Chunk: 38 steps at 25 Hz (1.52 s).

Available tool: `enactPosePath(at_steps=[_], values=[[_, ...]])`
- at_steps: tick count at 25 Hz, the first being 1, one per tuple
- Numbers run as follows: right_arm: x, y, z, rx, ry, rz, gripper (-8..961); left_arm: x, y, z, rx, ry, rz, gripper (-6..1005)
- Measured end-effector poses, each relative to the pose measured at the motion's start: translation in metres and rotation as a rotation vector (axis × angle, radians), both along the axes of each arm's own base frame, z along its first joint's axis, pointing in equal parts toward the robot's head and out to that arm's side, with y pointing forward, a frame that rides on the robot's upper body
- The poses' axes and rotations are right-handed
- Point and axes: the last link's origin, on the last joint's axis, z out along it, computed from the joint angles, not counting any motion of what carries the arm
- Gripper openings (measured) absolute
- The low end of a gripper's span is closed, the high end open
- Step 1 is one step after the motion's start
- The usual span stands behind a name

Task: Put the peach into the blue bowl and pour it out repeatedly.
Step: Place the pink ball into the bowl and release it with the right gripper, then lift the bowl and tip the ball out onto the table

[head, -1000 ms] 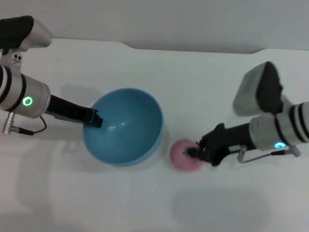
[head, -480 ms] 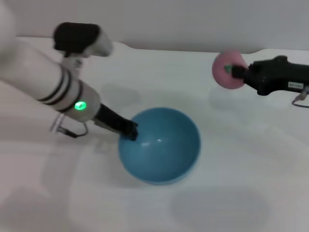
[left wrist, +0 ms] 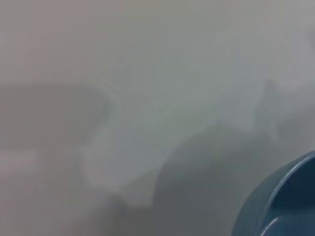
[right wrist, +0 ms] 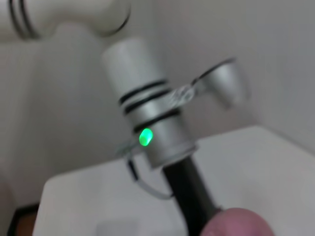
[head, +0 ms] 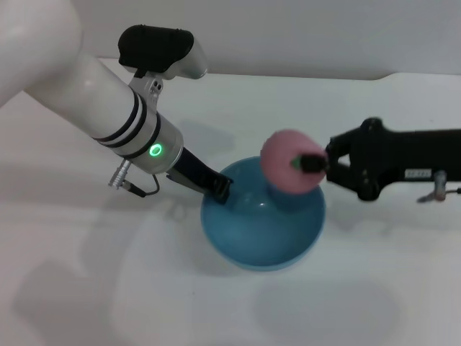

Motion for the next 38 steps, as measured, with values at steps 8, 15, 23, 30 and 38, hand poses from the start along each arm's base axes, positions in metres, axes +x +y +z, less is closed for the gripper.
enactPosePath(at_steps=[8, 15, 23, 30, 38], values=[[0.007, -0.004, -0.026, -0.037, -0.093, 0.015, 88, 0.007, -0.001, -0.001, 0.005, -0.07, 0.016, -1], [0.009, -0.003, -0.023, -0.018, -0.074, -0.005, 190, 0.008, -0.002, -0.003, 0.001, -0.074, 0.01, 0], [0.02, 0.005, -0.001, 0.081, 0.013, -0.1, 487, 0.01, 0.004, -0.002, 0.046, -0.092, -0.012, -1], [0.077, -0.002, 0.045, 0.349, 0.236, -0.37, 483, 0.019, 0.02, -0.012, 0.217, -0.211, -0.206, -1], [0.162, -0.037, 0.074, 0.622, 0.339, -0.718, 478, 0.03, 0.016, -0.039, 0.423, -0.189, -0.538, -1]])
